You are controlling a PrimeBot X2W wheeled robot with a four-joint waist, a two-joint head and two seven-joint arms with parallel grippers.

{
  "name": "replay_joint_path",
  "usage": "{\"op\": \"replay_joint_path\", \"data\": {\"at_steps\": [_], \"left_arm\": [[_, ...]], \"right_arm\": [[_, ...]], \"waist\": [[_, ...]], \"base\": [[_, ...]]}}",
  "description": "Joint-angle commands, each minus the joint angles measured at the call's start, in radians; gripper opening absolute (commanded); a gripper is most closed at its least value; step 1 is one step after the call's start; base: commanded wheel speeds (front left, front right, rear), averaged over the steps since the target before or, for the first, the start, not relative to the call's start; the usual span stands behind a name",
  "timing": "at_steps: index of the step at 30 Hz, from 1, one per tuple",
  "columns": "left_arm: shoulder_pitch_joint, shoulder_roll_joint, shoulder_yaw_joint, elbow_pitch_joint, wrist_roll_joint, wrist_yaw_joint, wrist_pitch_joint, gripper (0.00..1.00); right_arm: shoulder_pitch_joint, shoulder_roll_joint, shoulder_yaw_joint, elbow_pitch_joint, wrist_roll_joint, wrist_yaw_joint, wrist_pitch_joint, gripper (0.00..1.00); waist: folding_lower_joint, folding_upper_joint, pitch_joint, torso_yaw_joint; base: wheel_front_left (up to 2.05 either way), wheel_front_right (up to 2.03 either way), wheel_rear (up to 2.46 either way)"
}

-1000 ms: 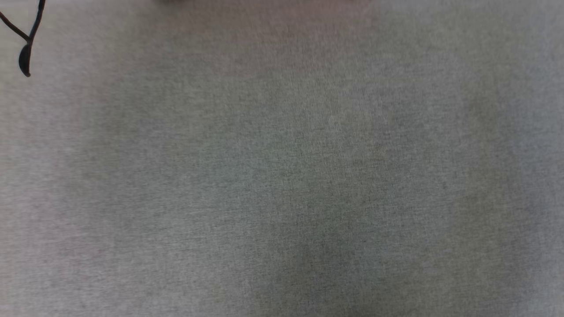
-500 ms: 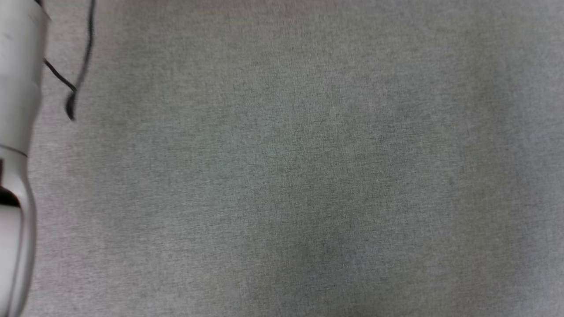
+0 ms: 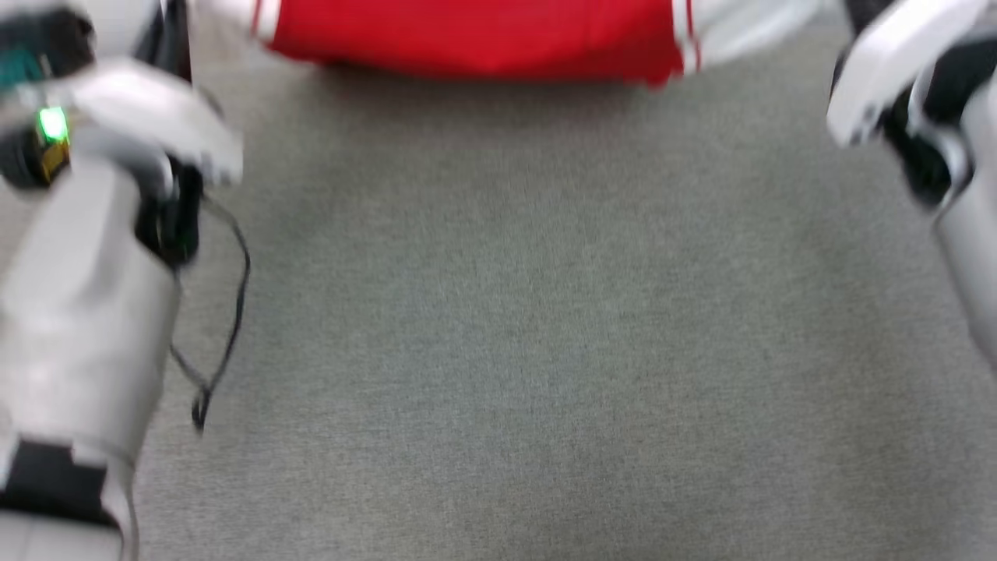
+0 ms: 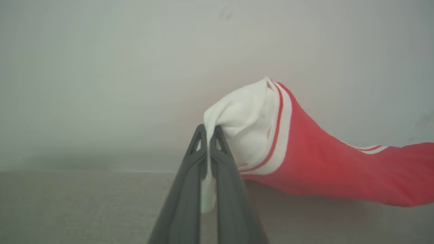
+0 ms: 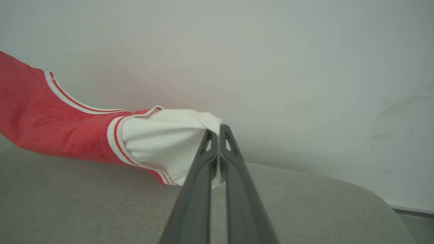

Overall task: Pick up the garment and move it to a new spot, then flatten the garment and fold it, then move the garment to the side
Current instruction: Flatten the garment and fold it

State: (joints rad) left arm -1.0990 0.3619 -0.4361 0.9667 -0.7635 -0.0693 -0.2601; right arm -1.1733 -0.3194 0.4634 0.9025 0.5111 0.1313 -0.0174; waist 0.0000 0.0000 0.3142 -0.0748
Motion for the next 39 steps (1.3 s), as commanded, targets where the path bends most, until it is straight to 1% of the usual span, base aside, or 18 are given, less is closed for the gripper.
{"op": "replay_joint_path", "data": {"at_steps": [1, 5, 7, 10, 12, 14, 15, 19, 21, 23, 26, 30, 33, 34, 35, 36, 39], "left_arm": [[0.064, 0.003, 0.011, -0.016, -0.001, 0.002, -0.007, 0.00], [0.262, 0.014, 0.046, -0.106, 0.004, 0.022, -0.007, 0.00], [0.358, 0.034, 0.057, -0.156, 0.018, 0.043, -0.007, 0.00], [0.516, 0.041, 0.069, -0.221, 0.012, 0.070, -0.007, 0.00], [0.614, 0.057, 0.079, -0.264, -0.008, 0.083, -0.003, 0.00], [0.704, 0.079, 0.076, -0.315, -0.009, 0.107, 0.014, 0.00], [0.758, 0.078, 0.076, -0.347, -0.021, 0.119, 0.025, 0.00], [0.940, 0.113, 0.091, -0.489, -0.041, 0.196, 0.062, 0.00], [1.027, 0.126, 0.097, -0.571, -0.049, 0.242, 0.077, 0.00], [1.111, 0.141, 0.103, -0.656, -0.050, 0.290, 0.092, 0.00], [1.218, 0.154, 0.111, -0.767, -0.060, 0.350, 0.114, 0.00], [1.332, 0.151, 0.122, -0.869, -0.076, 0.414, 0.121, 0.00], [1.389, 0.150, 0.126, -0.921, -0.077, 0.444, 0.114, 0.00], [1.397, 0.147, 0.124, -0.934, -0.074, 0.447, 0.112, 0.00], [1.399, 0.141, 0.121, -0.948, -0.072, 0.449, 0.106, 0.00], [1.397, 0.138, 0.119, -0.959, -0.066, 0.451, 0.101, 0.00], [1.380, 0.127, 0.111, -0.987, -0.055, 0.452, 0.083, 0.00]], "right_arm": [[0.054, -0.016, 0.010, -0.021, 0.016, -0.001, -0.003, 0.00], [0.231, -0.056, 0.037, -0.091, 0.058, -0.001, 0.014, 0.00], [0.315, -0.075, 0.040, -0.127, 0.066, -0.001, 0.030, 0.00], [0.451, -0.086, 0.018, -0.177, 0.076, -0.001, 0.040, 0.00], [0.539, -0.097, -0.004, -0.211, 0.068, -0.001, 0.052, 0.00], [0.630, -0.091, -0.026, -0.252, 0.067, -0.001, 0.072, 0.00], [0.679, -0.093, -0.041, -0.272, 0.063, -0.001, 0.083, 0.00], [0.866, -0.092, -0.135, -0.370, 0.037, -0.001, 0.122, 0.00], [0.967, -0.070, -0.194, -0.426, 0.037, -0.001, 0.149, 0.00], [1.063, -0.059, -0.258, -0.494, 0.014, -0.001, 0.179, 0.00], [1.201, -0.010, -0.348, -0.605, -0.023, -0.001, 0.240, 0.00], [1.357, 0.057, -0.441, -0.749, -0.084, -0.001, 0.333, 0.00], [1.441, 0.099, -0.487, -0.829, -0.129, -0.001, 0.392, 0.00], [1.461, 0.113, -0.495, -0.845, -0.138, -0.001, 0.412, 0.13], [1.473, 0.124, -0.505, -0.863, -0.145, -0.001, 0.427, 0.46], [1.479, 0.130, -0.507, -0.878, -0.149, -0.001, 0.442, 1.00], [1.455, 0.144, -0.508, -0.928, -0.150, -0.001, 0.449, 1.00]], "waist": [[0.0000, 0.0000, -0.069, 0.007], [0.0000, 0.0000, -0.138, 0.005], [0.0000, 0.0000, -0.160, 0.002], [0.0000, 0.0000, -0.206, -0.003], [0.0000, 0.0000, -0.238, -0.007], [0.0000, 0.0000, -0.268, -0.009], [0.0000, 0.0000, -0.287, -0.010], [0.0000, 0.0000, -0.334, -0.009], [0.0000, 0.0000, -0.348, -0.006], [0.0000, 0.0000, -0.356, -0.001], [0.0000, 0.0000, -0.358, 0.002], [0.0000, 0.0000, -0.354, 0.005], [0.0000, 0.0000, -0.343, 0.010], [0.0000, 0.0000, -0.340, 0.012], [0.0000, 0.0000, -0.335, 0.015], [0.0000, 0.0000, -0.329, 0.018], [0.0000, 0.0000, -0.313, 0.026]], "base": [[0.00, 0.00, 0.00], [0.00, 0.00, 0.00], [0.00, 0.00, 0.00], [0.00, 0.00, 0.00], [0.00, 0.00, 0.00], [0.00, 0.00, 0.00], [0.00, 0.00, 0.00], [0.00, 0.00, 0.00], [0.00, 0.00, 0.00], [0.00, 0.00, 0.00], [0.00, 0.00, 0.00], [0.00, 0.00, 0.00], [0.00, 0.00, 0.00], [0.00, 0.00, 0.00], [0.00, 0.00, 0.00], [0.00, 0.00, 0.00], [0.00, 0.00, 0.00]]}}
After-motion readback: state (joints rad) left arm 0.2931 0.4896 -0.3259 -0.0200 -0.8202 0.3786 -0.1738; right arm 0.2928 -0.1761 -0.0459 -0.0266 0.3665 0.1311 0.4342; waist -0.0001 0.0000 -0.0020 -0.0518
